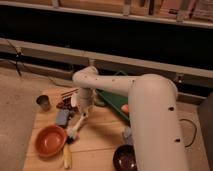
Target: Wipe purple bowl with brush
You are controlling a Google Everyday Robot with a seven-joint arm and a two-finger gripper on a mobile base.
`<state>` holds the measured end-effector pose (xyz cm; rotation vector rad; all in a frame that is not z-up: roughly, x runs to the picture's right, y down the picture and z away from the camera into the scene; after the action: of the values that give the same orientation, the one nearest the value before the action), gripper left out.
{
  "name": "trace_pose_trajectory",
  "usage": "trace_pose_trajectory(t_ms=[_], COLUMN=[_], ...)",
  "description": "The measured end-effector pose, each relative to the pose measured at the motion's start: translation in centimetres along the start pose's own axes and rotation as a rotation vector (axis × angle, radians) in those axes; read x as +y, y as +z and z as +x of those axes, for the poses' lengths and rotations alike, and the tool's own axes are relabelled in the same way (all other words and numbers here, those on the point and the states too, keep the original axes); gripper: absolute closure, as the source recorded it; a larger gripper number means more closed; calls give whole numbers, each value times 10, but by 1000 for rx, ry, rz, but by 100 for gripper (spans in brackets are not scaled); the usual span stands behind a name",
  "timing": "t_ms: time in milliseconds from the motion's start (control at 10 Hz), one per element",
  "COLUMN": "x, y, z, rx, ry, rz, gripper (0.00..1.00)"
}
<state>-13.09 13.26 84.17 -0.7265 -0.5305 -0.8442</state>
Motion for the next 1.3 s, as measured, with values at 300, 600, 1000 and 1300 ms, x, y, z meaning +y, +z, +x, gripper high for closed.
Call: trace_pose_trajectory(t_ms=[300, 600, 1000, 1300], x=[-8, 25, 87, 108], y=[-15, -33, -56, -64], z=[-16, -7, 16, 19], rx=[32, 63, 96, 107], ry=[5, 60, 150, 207], rz=[-1, 19, 52, 79], gripper=[100, 100, 100, 100])
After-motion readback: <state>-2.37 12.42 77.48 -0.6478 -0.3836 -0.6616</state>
